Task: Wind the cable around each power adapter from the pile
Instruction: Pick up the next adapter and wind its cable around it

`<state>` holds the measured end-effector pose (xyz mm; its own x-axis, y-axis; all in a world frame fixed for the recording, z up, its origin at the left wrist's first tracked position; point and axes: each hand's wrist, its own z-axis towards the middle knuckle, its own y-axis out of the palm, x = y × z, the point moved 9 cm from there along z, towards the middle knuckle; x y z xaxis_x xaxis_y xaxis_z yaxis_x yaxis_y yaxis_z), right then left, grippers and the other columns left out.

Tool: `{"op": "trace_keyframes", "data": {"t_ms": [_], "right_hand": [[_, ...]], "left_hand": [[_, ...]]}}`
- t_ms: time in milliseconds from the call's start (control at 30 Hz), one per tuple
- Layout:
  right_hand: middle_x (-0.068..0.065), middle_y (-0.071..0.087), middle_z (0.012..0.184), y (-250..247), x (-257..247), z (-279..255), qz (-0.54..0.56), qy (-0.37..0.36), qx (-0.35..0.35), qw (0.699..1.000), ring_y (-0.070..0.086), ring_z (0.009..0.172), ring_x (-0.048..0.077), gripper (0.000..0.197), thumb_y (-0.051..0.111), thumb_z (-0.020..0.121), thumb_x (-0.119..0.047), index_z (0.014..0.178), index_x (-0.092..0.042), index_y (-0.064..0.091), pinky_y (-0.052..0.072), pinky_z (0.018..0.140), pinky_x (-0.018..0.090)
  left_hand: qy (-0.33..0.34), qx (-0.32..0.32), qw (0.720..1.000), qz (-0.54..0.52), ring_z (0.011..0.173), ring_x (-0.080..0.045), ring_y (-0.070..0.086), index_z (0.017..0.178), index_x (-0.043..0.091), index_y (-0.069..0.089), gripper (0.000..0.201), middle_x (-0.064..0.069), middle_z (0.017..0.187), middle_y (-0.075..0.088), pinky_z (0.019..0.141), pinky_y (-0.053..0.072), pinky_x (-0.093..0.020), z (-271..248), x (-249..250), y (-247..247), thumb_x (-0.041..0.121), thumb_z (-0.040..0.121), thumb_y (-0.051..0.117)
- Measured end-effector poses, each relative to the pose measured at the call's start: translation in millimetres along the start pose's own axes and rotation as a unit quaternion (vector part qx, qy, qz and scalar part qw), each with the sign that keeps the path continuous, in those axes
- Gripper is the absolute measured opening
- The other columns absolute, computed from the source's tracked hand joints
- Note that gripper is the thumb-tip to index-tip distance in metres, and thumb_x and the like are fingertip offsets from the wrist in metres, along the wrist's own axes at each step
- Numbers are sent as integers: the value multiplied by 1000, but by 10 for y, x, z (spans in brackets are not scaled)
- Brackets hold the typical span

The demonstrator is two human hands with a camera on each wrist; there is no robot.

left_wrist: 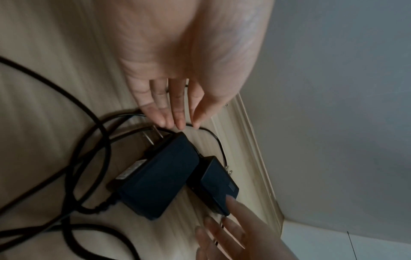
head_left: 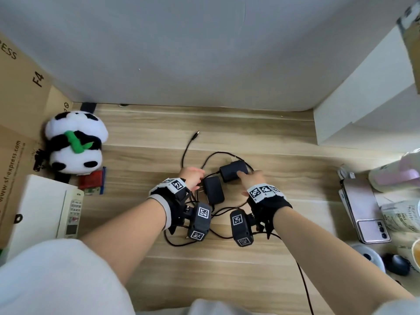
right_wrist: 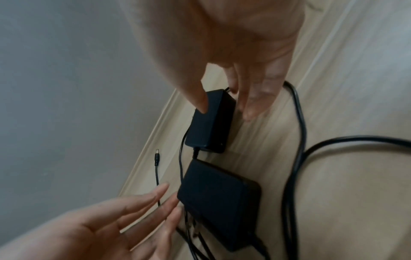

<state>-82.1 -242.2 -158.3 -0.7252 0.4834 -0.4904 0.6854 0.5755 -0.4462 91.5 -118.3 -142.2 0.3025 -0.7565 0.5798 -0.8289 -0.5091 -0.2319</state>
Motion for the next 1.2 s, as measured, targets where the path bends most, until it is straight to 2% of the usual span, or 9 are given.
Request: {"op": "trace_keyframes", "data": {"t_ms": [200, 300, 433, 533, 700, 833, 967, 1067, 1200], "right_hand": [[10, 60, 99, 51, -187, 96, -73, -32, -45, 996, 62, 98, 29, 50, 63, 84, -40, 120, -6, 57, 53, 88, 41], [12, 62, 92, 97, -237, 116, -67, -49, -63, 995, 62, 77, 23, 38, 65, 85, -33, 110, -4, 60, 51, 73, 29], [5, 61, 84, 177, -240, 137, -54, -57, -98, 992, 60, 72, 18, 36, 68, 83, -35, 105, -8, 59, 54, 76, 25], [5, 61, 85, 304, -288, 38, -17, -65, -149, 987, 60, 74, 16, 26, 65, 87, -32, 97, -10, 55, 52, 59, 16], [9, 60, 100, 330, -585, -213, 158, -97, -191, 964, 61, 77, 20, 29, 59, 91, -27, 112, -9, 50, 52, 62, 25], [5, 60, 94, 168, -902, -497, 218, -152, -196, 944, 59, 71, 15, 34, 52, 94, -34, 116, -8, 53, 52, 63, 23], [9, 60, 110, 244, -916, -747, 235, -160, -242, 928, 57, 91, 19, 53, 33, 95, -54, 115, -12, 57, 50, 83, 35], [6, 64, 93, 417, -760, -998, 172, -136, -324, 920, 60, 87, 20, 61, 17, 94, -60, 99, -17, 60, 45, 92, 38], [-3, 39, 54, 318, -593, -1156, 129, -150, -328, 923, 42, 53, 14, 50, 35, 94, -54, 72, -14, 57, 44, 67, 27]], "left_hand": [[12, -69, 994, 83, 77, -12, 51, 130, 4, 52, 36, -3, 108, 49, 62, 41, -20, 114, 188, 252, 5, 94, 47], [16, -75, 990, 118, 95, -17, 47, 131, 5, 53, 37, -4, 106, 50, 61, 39, -17, 156, 180, 263, 7, 94, 49], [19, -77, 989, 121, 96, -12, 50, 133, 15, 53, 39, -8, 112, 58, 60, 36, -13, 145, 154, 209, 15, 94, 53], [35, -85, 989, 120, 85, -9, 54, 133, 16, 53, 42, -9, 117, 62, 57, 36, -13, 100, 200, 198, 19, 92, 58], [81, -102, 983, 126, 62, -5, 50, 123, 20, 57, 41, 5, 92, 63, 51, 31, -17, -103, 471, 103, 36, 87, 64], [94, -167, 980, 57, 56, -7, 44, 105, 15, 62, 24, 4, 81, 65, 44, 34, -11, -388, 732, 99, 34, 91, 59], [135, -176, 972, -76, 63, -9, 53, 101, 15, 62, 20, 0, 89, 68, 57, 36, -18, -581, 992, 48, 33, 91, 59], [157, -153, 960, -173, 66, -10, 58, 99, 17, 61, 19, 1, 86, 69, 63, 40, -21, -696, 1136, -32, 34, 90, 60], [181, -156, 920, -311, 84, -19, 63, 97, 10, 59, 13, -6, 92, 65, 87, 51, -29, -856, 1318, -130, 21, 94, 54]]}}
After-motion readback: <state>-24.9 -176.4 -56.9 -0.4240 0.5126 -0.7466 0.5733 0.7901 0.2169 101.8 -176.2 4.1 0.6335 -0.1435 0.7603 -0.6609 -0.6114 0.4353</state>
